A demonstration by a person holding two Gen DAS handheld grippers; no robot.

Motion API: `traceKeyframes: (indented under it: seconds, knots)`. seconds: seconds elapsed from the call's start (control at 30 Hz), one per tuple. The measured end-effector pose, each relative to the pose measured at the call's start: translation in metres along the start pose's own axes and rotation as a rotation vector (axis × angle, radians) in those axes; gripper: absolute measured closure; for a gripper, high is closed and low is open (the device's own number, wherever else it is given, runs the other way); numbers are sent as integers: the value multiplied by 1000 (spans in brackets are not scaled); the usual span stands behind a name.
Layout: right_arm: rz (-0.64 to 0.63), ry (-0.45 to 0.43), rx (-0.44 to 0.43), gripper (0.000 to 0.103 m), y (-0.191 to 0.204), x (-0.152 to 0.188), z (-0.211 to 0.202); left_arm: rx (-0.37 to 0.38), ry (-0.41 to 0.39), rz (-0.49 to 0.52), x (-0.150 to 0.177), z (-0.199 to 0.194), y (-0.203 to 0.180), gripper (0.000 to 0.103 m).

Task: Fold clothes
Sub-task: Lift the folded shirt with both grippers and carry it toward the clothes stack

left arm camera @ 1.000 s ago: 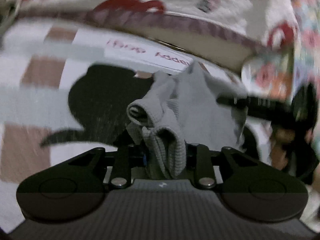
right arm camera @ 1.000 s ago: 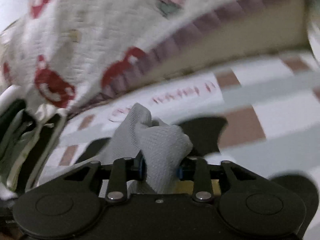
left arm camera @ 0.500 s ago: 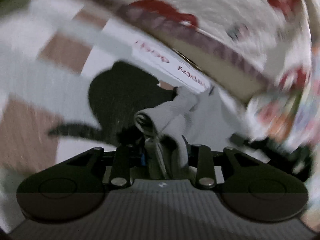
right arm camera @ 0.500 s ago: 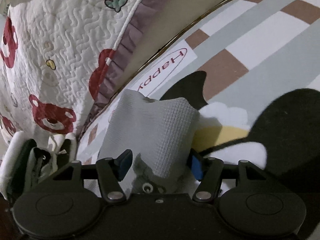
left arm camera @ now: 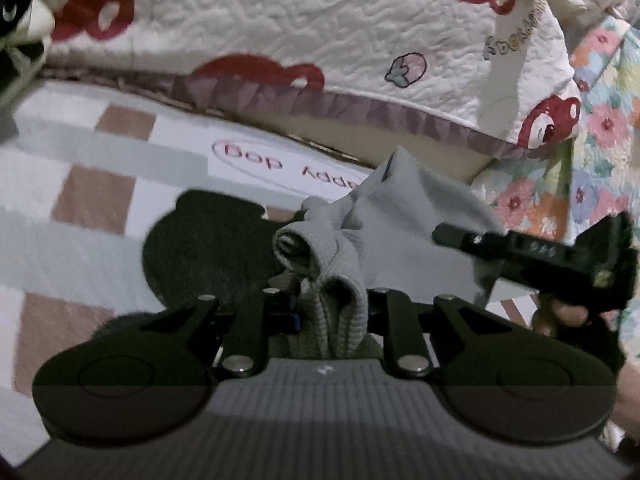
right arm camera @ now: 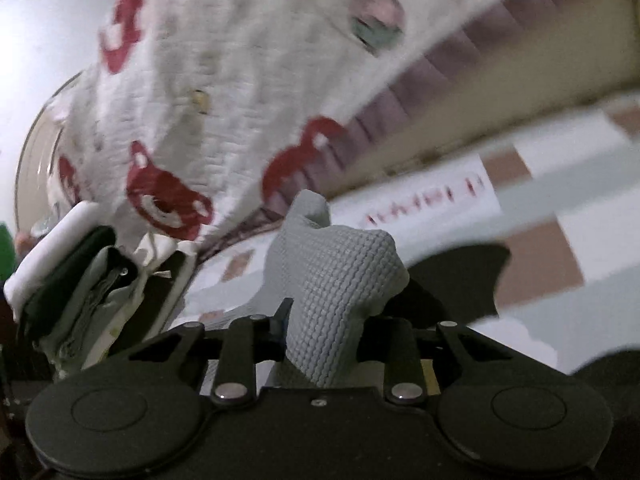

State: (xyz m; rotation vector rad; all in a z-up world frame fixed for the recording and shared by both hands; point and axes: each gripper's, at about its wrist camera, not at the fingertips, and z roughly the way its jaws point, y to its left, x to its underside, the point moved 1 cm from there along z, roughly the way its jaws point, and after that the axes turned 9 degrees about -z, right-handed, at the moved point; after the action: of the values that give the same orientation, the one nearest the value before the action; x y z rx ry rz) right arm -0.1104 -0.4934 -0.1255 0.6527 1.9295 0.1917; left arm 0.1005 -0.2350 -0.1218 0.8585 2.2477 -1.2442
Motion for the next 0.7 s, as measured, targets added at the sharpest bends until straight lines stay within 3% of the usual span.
traceKeyframes:
  seconds: [0.17, 0.33, 0.4, 0.5, 0.7]
  knots:
    - [-119, -43, 2, 72, 44, -23, -13, -26, -62, 64, -4, -26, -11, 85]
    - [-200, -94, -26, 73, 89, -36, -38, -23, -158, 45, -9, -72, -17, 85]
    - [-220, -104, -55, 73, 105, -41, -47, -26, -202, 42, -8, -92, -23, 85]
    - [-279, -105, -102, 73, 133, -52, -58, -83, -280, 131, -1, -122, -43, 85]
    - [-446, -87, -216, 73, 205, -86, -67, -144, -386, 73, -1, -190, -52, 85]
